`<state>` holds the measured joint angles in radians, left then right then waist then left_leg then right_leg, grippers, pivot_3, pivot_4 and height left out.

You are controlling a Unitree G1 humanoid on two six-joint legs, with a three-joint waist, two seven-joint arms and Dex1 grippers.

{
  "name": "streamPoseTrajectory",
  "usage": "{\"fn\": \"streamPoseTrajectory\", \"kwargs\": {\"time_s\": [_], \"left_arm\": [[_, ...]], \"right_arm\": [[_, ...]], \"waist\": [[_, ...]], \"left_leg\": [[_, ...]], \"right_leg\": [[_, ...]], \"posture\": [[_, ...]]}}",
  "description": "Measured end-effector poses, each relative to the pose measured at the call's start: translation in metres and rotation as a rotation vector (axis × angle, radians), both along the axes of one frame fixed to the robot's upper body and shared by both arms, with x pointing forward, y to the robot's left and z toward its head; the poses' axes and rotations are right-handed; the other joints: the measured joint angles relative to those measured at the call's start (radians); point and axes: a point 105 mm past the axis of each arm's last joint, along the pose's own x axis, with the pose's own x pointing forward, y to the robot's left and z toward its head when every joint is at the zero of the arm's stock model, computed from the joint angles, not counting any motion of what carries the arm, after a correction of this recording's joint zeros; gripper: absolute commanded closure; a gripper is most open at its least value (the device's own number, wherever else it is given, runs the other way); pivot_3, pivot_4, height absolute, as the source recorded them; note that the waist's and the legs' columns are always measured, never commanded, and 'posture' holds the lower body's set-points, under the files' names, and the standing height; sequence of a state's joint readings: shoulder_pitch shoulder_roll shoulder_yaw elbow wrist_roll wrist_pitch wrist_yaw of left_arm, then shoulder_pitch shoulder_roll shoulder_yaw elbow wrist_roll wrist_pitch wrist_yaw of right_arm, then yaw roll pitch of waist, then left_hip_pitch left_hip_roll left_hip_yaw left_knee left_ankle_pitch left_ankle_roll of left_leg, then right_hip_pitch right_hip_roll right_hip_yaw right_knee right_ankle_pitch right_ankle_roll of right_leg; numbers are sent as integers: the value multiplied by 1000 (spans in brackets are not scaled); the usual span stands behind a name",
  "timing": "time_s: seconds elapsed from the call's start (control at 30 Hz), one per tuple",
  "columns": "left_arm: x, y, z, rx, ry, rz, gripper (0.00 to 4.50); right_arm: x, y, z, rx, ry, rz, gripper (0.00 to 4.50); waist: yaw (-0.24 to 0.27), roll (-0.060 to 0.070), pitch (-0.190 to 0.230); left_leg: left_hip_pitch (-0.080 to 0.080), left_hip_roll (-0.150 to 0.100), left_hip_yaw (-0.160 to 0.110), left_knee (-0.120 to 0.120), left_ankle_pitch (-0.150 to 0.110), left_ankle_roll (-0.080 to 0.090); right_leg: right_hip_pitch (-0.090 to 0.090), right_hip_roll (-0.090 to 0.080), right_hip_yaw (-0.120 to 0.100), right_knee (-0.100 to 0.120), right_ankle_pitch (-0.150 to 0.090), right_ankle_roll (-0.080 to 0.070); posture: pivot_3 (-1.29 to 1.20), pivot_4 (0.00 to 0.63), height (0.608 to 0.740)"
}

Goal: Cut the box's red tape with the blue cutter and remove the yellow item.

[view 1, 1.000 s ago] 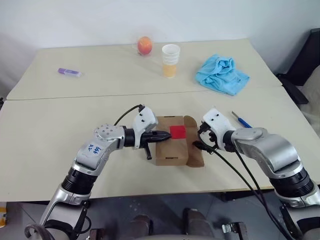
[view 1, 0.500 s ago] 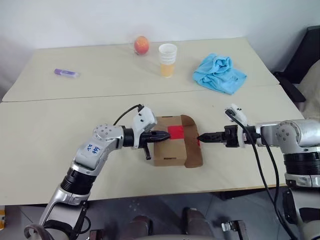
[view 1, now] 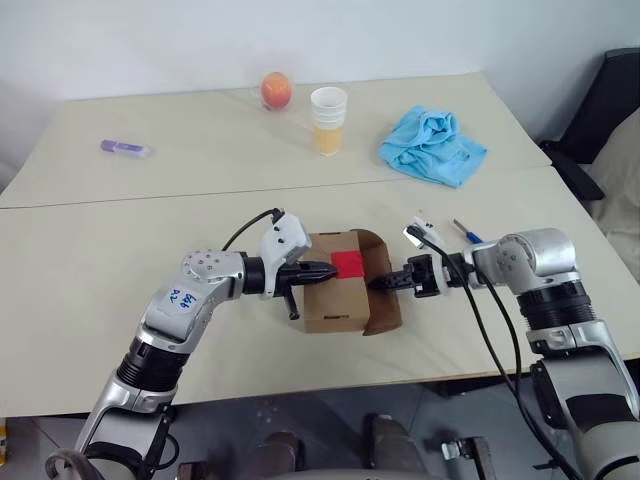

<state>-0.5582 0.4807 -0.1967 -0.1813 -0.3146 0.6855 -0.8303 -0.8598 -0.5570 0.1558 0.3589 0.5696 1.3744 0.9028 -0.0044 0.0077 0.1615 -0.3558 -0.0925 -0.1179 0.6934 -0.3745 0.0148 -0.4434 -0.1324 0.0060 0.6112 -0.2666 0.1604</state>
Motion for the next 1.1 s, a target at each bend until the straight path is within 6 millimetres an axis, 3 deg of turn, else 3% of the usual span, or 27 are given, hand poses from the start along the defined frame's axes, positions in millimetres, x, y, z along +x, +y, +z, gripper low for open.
{"fn": "streamPoseTrajectory", "kwargs": {"time_s": [0.1,0.2,0.57,0.83,1.1], "left_arm": [[0,1,0,-1,1,4,4500],[0,1,-1,-3,-1,3,4500],[0,-2,-3,-21,-27,-28,4500],[0,-52,-7,-99,-61,-114,4500],[2,-78,-5,-128,-96,-134,4500]], "right_arm": [[2,6,0,2,23,8,4035],[1,9,-1,-29,29,23,4474],[1,-1,5,-93,50,-11,4474],[-6,-46,26,-238,58,-114,4474],[-6,-77,60,-344,-25,-173,4474]], "waist": [[-3,0,0],[-3,0,0],[12,1,-1],[43,1,0],[41,1,0]], "left_leg": [[0,0,0,0,0,0],[0,0,0,0,0,-1],[0,-2,-1,1,0,0],[-4,-6,-3,4,0,1],[-6,-6,-3,4,0,1]], "right_leg": [[0,0,0,0,0,0],[0,0,0,0,0,0],[0,-2,0,0,0,0],[0,-5,-2,-1,1,1],[-2,-5,-3,-5,1,1]], "posture": [[0,150,740],[0,150,740],[0,150,740],[0,150,740],[0,150,740]]}}
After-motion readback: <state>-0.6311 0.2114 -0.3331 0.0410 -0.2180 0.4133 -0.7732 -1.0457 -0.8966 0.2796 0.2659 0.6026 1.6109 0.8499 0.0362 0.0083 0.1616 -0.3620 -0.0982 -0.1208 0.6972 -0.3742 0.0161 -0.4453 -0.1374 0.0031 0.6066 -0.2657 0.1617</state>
